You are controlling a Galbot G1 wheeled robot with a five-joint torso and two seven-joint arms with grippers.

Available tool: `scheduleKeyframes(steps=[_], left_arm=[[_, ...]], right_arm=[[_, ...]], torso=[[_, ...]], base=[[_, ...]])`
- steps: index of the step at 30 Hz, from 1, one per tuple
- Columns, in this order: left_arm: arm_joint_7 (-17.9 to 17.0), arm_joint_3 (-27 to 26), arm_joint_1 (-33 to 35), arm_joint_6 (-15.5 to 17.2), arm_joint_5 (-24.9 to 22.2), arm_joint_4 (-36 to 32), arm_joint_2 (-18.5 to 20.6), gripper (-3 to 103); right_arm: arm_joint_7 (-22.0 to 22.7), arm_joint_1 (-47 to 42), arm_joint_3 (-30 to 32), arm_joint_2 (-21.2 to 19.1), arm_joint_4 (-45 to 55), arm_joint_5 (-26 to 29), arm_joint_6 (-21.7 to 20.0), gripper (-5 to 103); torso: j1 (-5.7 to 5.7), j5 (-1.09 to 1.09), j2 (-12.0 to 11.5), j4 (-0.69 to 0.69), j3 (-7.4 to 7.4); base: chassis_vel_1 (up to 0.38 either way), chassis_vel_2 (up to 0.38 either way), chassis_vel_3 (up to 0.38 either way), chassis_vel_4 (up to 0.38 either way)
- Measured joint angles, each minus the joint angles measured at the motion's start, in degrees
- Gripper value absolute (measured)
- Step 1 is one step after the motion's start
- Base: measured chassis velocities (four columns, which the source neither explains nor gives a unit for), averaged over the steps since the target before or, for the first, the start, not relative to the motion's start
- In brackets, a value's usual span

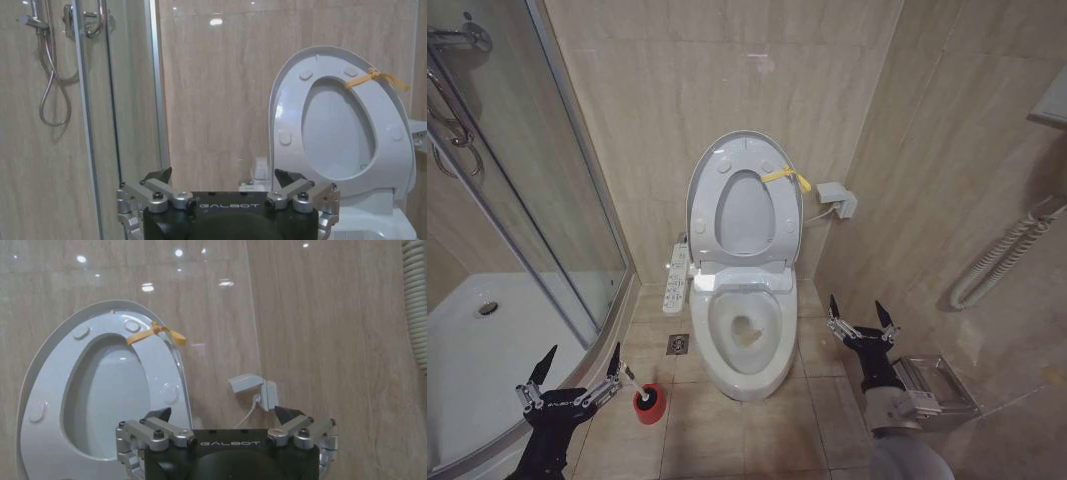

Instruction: Open the toilet lid, clean the toilet bowl with a toilet brush, close the toilet lid, and flush.

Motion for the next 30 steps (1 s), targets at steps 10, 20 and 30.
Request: scheduleKeyframes(steps=[10, 20, 30], left_arm=[[0.0, 0.0, 0.0, 0.0, 0.0, 0.0, 0.0, 100], [0.0, 0.0, 0.0, 0.0, 0.0, 0.0, 0.0, 100], [0.0, 0.0, 0.0, 0.0, 0.0, 0.0, 0.0, 100]], right_arm=[[0.0, 0.0, 0.0, 0.0, -0.04, 0.04, 0.01, 100], [0.0, 0.01, 0.0, 0.0, -0.07, 0.06, 0.01, 100], [0.0, 0.01, 0.0, 0.0, -0.06, 0.06, 0.01, 100]], torso=[[0.0, 0.0, 0.0, 0.0, 0.0], [0.0, 0.0, 0.0, 0.0, 0.0], [0.0, 0.0, 0.0, 0.0, 0.0]], base=[[0.0, 0.0, 0.0, 0.0], [0.0, 0.0, 0.0, 0.0], [0.0, 0.0, 0.0, 0.0]])
